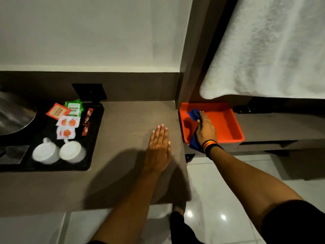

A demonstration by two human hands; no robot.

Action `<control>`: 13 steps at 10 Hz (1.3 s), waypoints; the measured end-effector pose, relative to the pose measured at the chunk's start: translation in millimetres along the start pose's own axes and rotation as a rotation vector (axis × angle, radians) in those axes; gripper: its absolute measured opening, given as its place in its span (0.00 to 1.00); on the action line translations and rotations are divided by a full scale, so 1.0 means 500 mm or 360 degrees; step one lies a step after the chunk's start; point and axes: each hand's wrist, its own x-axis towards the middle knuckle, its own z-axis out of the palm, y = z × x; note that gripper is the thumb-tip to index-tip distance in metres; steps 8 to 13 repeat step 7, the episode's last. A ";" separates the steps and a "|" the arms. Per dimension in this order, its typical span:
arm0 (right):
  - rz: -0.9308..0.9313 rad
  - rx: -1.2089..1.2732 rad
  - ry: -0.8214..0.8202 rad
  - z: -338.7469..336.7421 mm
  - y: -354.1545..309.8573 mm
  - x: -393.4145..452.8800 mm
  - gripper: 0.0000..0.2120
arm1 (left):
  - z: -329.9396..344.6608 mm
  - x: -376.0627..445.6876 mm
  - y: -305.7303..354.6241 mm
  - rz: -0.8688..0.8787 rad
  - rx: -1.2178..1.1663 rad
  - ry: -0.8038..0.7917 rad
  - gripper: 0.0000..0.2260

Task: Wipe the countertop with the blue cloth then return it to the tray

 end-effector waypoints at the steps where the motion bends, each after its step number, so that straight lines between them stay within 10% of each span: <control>1: 0.0008 0.0002 -0.0061 0.029 0.042 0.104 0.18 | 0.046 0.083 0.012 -0.0111 -0.0002 -0.0131 0.26; 4: 0.0010 -0.0503 -0.0824 0.165 0.137 0.188 0.32 | 0.115 0.222 0.034 -0.0256 0.0137 -0.0334 0.26; 7: -0.0061 0.0307 -0.0287 -0.002 0.036 -0.032 0.25 | -0.037 0.268 0.028 -0.0130 0.0240 0.0193 0.26; 13: -0.0061 0.0307 -0.0287 -0.002 0.036 -0.032 0.25 | -0.037 0.268 0.028 -0.0130 0.0240 0.0193 0.26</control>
